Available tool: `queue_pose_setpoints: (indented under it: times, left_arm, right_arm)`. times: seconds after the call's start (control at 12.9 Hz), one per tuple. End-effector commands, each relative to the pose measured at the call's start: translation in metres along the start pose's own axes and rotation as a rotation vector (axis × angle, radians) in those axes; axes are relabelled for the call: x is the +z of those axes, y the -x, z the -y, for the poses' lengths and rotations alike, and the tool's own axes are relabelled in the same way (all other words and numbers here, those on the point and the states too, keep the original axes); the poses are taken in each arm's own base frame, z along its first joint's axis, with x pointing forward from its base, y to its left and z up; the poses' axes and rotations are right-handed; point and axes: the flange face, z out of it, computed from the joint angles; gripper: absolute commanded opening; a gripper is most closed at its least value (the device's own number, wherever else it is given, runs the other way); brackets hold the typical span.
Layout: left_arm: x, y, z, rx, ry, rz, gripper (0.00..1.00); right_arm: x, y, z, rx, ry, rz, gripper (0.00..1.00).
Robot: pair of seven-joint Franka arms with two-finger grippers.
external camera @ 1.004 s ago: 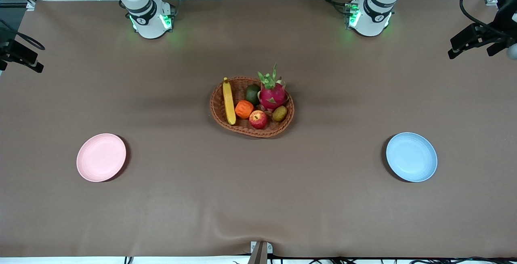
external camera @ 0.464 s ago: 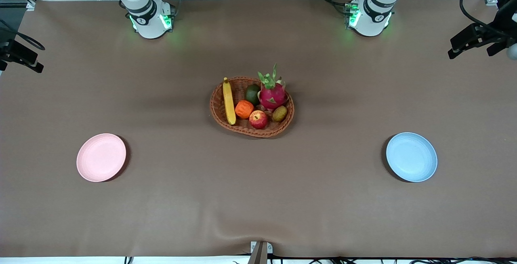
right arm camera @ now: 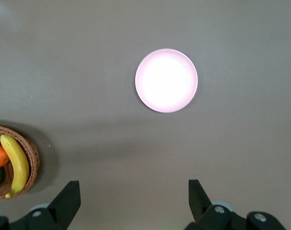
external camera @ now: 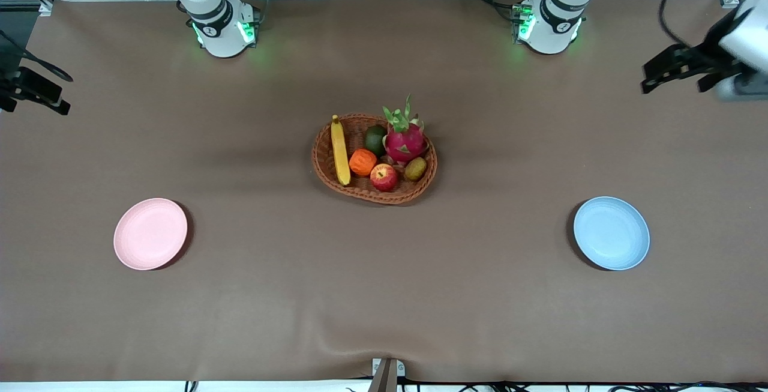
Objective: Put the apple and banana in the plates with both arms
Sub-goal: 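Raise both grippers from rest and swing them toward the wicker basket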
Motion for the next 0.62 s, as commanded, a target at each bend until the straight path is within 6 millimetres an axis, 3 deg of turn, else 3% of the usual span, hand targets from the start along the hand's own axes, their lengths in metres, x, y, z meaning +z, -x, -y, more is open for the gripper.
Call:
queue_pose_setpoints:
  times: [0.0, 0.31, 0.54]
  left_arm:
    - [0.02, -0.02, -0.026, 0.027, 0.052, 0.02, 1.0]
    - [0.061, -0.045, -0.079, 0.029, 0.096, 0.033, 1.0]
    - [0.097, -0.066, -0.123, 0.027, 0.108, 0.016, 1.0]
  right_arm:
    - [0.024, -0.024, 0.025, -0.039, 0.009, 0.011, 1.0]
    - [0.072, -0.046, 0.074, -0.12, 0.028, 0.066, 1.0]
    - [0.087, -0.054, 0.093, -0.149, 0.026, 0.066, 1.0]
